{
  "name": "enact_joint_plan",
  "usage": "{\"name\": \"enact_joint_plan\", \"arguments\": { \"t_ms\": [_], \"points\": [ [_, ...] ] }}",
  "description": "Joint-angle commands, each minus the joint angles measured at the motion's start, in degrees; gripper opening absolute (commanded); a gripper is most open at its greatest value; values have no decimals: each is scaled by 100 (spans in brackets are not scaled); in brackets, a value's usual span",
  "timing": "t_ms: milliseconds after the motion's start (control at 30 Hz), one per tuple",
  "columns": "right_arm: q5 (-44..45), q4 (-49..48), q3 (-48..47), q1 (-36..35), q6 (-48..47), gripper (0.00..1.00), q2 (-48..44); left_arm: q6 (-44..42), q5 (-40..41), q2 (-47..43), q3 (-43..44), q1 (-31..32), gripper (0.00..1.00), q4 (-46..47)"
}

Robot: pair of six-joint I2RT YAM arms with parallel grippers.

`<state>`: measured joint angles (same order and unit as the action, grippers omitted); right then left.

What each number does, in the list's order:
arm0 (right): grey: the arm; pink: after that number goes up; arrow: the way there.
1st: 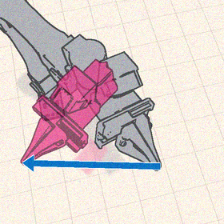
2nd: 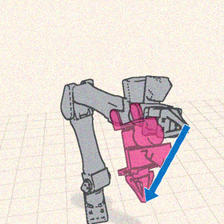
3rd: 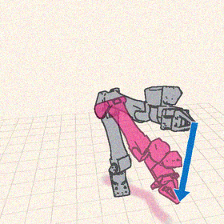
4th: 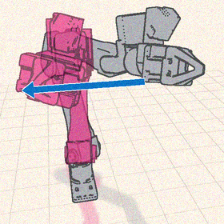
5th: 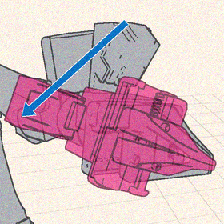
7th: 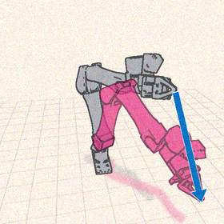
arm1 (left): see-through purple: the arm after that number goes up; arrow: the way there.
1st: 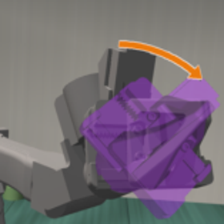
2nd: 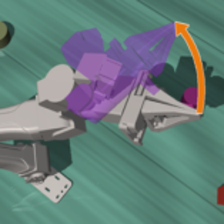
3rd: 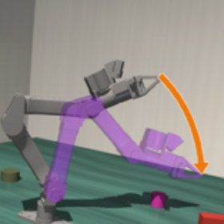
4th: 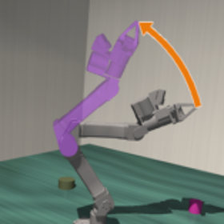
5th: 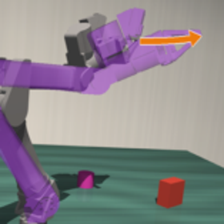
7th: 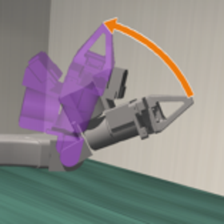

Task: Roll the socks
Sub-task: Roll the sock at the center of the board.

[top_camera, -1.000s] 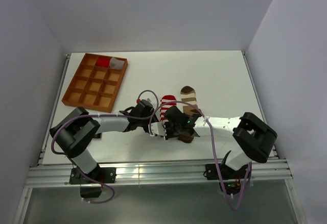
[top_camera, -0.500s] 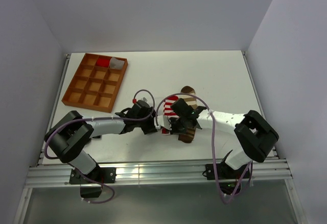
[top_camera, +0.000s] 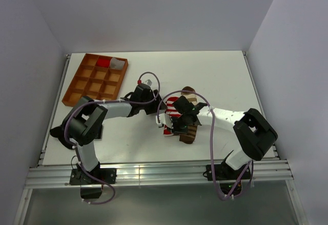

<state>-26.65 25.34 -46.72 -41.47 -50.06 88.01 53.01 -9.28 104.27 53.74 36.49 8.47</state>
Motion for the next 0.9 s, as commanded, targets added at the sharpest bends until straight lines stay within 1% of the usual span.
{"name": "enact_joint_plan", "arguments": {
  "t_ms": [0,267,433,700,800,867],
  "points": [
    [-59,76,-153,25,-91,4,32,-818,-73,488,251,-142,64,-214],
    [11,102,-215,25,-65,4,120,-1645,-276,1165,997,-177,61,-618],
    [64,85,-224,25,-65,4,146,-2110,-496,1412,1200,-169,59,-785],
    [99,111,-276,25,-39,4,225,-2410,-689,1860,1508,-177,56,-1110],
    [134,111,-285,25,-21,4,243,-2410,-733,1965,1587,-177,52,-1154],
    [143,94,-285,16,-12,4,243,-2357,-707,2018,1614,-177,45,-1163]
  ]
}}
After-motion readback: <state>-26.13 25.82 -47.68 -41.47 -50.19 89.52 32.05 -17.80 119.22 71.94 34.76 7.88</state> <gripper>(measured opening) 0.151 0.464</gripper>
